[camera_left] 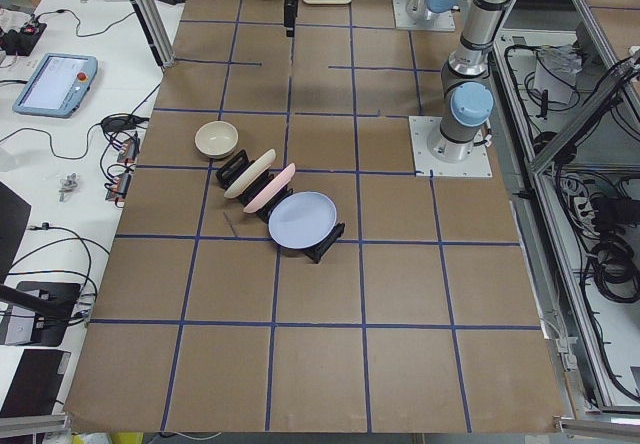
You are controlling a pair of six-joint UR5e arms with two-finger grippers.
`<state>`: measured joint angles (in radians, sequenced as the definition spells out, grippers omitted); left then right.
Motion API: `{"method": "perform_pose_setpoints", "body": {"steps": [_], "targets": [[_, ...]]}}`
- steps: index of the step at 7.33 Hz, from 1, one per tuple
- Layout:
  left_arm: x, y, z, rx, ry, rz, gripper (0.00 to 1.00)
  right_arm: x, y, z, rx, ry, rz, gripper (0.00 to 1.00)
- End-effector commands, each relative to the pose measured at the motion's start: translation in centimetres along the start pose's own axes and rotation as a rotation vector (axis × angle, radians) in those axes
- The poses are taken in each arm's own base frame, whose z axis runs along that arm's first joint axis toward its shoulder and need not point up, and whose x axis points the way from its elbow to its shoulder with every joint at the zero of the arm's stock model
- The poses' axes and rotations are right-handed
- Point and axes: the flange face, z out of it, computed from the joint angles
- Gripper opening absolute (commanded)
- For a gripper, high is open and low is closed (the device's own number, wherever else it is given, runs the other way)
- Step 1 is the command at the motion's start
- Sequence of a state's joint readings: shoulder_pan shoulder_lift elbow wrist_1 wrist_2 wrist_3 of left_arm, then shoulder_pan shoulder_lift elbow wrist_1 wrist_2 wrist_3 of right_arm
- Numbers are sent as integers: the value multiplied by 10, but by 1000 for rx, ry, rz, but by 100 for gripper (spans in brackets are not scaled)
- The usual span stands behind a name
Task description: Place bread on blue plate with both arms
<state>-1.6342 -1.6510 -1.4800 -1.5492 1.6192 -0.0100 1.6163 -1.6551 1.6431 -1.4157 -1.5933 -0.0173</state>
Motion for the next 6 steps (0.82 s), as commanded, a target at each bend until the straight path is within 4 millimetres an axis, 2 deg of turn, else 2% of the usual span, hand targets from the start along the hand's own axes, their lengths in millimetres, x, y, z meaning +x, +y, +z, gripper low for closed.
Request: {"method": "perform_pose_setpoints", "body": {"steps": [1, 5, 6], "targets": [[-1, 1, 0, 0, -2, 8, 100, 18, 8, -8, 12, 33, -7, 100], [-1, 3, 5, -11, 1, 10, 100, 36, -2, 8, 42, 33, -84, 99], [-2, 4, 3, -8, -1, 10, 100, 64, -14, 33, 50, 33, -80, 99]]}}
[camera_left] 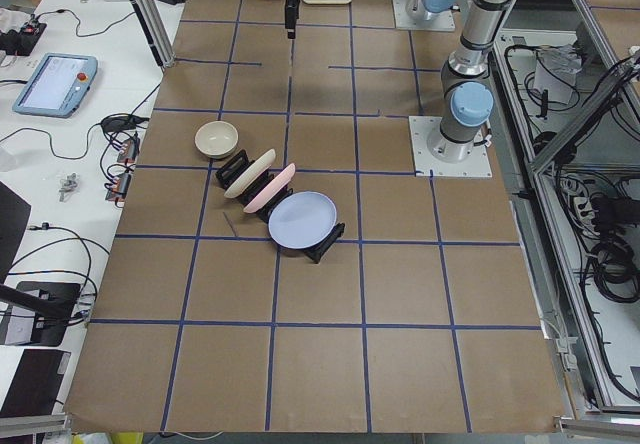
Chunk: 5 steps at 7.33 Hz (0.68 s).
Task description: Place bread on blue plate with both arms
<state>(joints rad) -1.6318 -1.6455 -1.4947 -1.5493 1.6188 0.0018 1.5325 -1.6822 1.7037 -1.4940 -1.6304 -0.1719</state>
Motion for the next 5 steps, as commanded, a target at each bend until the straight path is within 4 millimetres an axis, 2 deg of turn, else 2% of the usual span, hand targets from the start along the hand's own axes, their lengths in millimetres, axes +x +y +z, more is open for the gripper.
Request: {"method": "perform_pose_setpoints", "body": {"steps": [1, 2, 3, 4, 5], "targets": [[-23, 1, 1, -2, -4, -13, 100, 67, -1, 55, 39, 11, -63, 99], [-74, -5, 2, -6, 1, -33, 100, 100, 9, 82, 53, 11, -143, 99], [-137, -7, 9, -25, 9, 5, 100, 145, 19, 111, 73, 14, -167, 99], [-180, -5, 10, -25, 10, 31, 100, 177, 28, 141, 79, 11, -162, 99], [-227, 0, 15, -34, 14, 56, 100, 191, 22, 172, 85, 15, -172, 99]]}}
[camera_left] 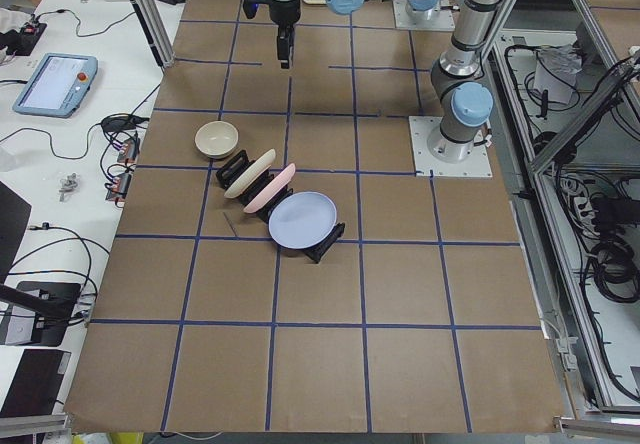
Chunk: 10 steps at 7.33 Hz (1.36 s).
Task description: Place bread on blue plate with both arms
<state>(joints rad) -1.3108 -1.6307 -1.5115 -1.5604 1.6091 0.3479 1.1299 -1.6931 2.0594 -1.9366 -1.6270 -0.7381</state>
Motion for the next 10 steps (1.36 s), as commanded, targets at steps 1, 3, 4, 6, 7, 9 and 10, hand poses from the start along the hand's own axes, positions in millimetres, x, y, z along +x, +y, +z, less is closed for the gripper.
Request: {"method": "perform_pose_setpoints", "body": {"steps": [1, 3, 4, 6, 7, 9, 10], "targets": [[-111, 21, 11, -20, 13, 32, 100, 39, -3, 66, 14, 8, -89, 99], [-199, 53, 23, -23, 42, 45, 100, 54, -22, 110, 28, -11, -171, 99], [-237, 65, 37, -6, 89, 45, 100, 54, -26, 127, 34, -52, -198, 99], [-331, 86, 90, 19, 193, 70, 100, 53, -21, 139, 34, -58, -194, 97], [-358, 87, 125, 22, 246, 96, 100, 60, -23, 140, 57, -9, -238, 97], [-407, 71, 169, 36, 269, 104, 100, 88, -11, 162, 52, -28, -201, 92], [-432, 64, 199, 24, 295, 115, 100, 90, -9, 158, 43, -17, -175, 52]]}}
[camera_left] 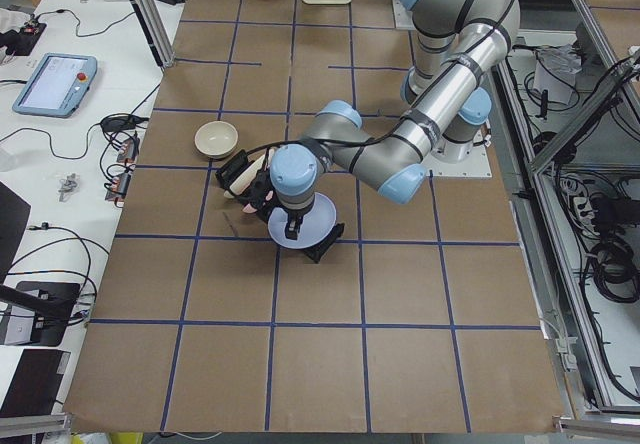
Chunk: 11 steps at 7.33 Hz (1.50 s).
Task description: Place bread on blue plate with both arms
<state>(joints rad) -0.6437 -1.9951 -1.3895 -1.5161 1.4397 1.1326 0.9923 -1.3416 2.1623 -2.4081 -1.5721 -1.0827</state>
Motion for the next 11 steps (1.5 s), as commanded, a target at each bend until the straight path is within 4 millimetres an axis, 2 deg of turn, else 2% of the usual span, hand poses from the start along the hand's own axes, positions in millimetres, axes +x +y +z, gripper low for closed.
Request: {"method": "perform_pose_setpoints", "body": {"steps": [1, 2, 3, 4, 5, 6, 7, 8, 9, 10, 11], "targets": [[-58, -11, 45, -18, 49, 15, 100, 6, 9, -1, -25, 9, 70, 23], [-65, -16, 68, -34, 76, 15, 100, -1, 14, -10, -62, -1, 78, 8], [-61, -27, 89, -52, 103, 24, 100, -11, 16, -26, -69, -16, 168, 4], [-51, -43, 104, -71, 118, 50, 99, -25, 8, -48, -63, -15, 163, 3], [-54, -47, 119, -85, 134, 63, 97, -41, -5, -71, -68, -8, 176, 3], [-54, -49, 121, -93, 139, 62, 84, -58, -26, -104, -73, -22, 224, 3], [-54, -47, 122, -98, 145, 66, 67, -79, -48, -146, -102, -37, 231, 3], [-54, -47, 122, -100, 146, 77, 41, -101, -60, -191, -134, -60, 288, 3], [-54, -46, 122, -102, 152, 74, 25, -130, -64, -230, -157, -66, 310, 4], [-55, -46, 122, -103, 151, 74, 14, -156, -65, -256, -161, -63, 338, 4], [-55, -44, 110, -125, 118, 78, 7, -184, -69, -272, -168, -52, 349, 4]]}}
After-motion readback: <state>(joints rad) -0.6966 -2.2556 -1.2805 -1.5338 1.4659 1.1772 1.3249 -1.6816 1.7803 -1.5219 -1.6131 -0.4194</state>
